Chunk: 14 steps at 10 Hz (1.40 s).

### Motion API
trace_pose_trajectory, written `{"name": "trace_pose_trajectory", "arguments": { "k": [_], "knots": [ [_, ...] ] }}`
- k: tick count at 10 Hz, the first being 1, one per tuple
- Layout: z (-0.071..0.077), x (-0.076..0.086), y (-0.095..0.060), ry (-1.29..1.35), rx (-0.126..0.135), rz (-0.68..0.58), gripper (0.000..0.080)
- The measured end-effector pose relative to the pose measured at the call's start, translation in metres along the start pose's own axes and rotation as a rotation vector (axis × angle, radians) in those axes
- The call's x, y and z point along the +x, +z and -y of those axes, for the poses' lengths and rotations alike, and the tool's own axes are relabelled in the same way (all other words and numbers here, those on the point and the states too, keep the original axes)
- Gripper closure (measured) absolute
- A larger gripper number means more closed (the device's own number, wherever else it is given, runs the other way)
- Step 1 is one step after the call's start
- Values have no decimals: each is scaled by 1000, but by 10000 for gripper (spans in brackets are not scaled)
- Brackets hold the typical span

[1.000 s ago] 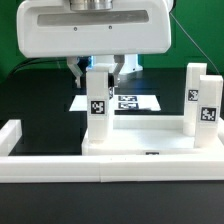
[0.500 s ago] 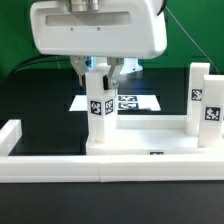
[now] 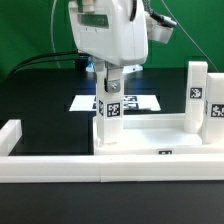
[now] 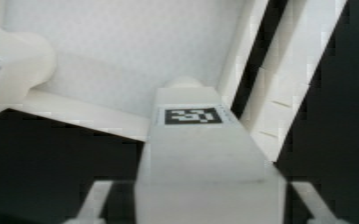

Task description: Assemble desk

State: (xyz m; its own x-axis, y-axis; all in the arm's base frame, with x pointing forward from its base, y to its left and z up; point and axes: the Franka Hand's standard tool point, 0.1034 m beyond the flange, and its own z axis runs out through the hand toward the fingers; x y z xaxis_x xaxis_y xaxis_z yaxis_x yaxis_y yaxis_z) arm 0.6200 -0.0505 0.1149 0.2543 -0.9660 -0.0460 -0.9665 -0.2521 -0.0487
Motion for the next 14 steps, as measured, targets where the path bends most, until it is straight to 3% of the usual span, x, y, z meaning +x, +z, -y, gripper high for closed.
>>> {"name": "trace_pose_trajectory", "arguments": {
  "k": [2, 4, 11, 12, 14],
  "knots": [
    [0, 1, 0, -19, 1, -1, 510],
    [0, 1, -1, -105, 2, -2, 192],
    [2, -1, -2, -682, -2, -7, 151],
    [2, -1, -1, -813, -15, -9, 151],
    [3, -5, -1, -996, -16, -6, 151]
  ]
}}
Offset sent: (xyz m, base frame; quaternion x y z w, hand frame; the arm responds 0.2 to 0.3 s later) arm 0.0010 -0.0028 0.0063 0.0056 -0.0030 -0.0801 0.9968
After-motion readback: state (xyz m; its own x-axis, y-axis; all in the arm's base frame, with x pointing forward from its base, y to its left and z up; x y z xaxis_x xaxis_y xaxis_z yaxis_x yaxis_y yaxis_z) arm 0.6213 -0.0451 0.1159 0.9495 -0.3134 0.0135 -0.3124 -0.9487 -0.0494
